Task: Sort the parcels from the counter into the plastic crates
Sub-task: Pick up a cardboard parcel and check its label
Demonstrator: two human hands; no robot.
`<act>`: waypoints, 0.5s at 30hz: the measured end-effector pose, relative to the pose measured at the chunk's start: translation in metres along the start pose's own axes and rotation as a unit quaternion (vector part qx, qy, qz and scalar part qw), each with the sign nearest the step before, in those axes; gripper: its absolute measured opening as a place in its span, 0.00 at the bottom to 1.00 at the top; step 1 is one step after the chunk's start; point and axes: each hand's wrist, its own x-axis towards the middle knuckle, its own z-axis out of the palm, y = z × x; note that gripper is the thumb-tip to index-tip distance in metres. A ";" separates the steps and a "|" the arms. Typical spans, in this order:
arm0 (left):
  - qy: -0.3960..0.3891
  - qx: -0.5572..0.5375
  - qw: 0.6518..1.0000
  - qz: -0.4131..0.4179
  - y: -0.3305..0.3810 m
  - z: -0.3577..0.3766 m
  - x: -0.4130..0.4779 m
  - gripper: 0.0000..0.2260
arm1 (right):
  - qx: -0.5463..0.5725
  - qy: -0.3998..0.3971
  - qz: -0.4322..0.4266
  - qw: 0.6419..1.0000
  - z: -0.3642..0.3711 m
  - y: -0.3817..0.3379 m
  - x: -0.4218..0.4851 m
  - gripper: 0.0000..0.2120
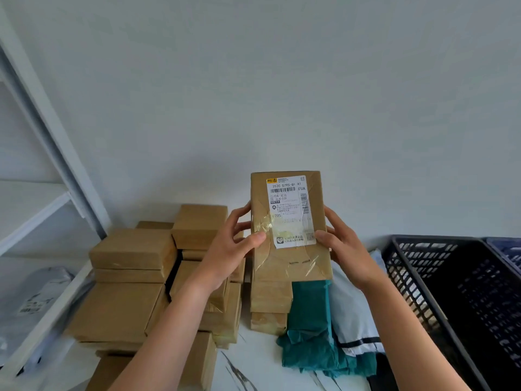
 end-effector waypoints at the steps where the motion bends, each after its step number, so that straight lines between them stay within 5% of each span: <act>1: 0.009 -0.006 1.000 -0.008 -0.002 0.000 0.004 0.39 | 0.005 0.000 0.010 1.000 0.002 0.001 0.005 0.37; 5: 0.055 -0.070 0.996 -0.009 -0.002 -0.002 0.004 0.39 | 0.062 0.034 0.019 0.997 0.012 0.002 0.013 0.33; 10: 0.144 -0.251 0.957 -0.032 -0.017 0.004 -0.005 0.35 | 0.197 0.118 0.050 0.972 0.039 0.019 0.000 0.47; 15: 0.167 -0.289 0.939 -0.081 -0.042 0.037 -0.010 0.37 | 0.204 0.143 0.114 0.962 0.062 0.044 -0.023 0.42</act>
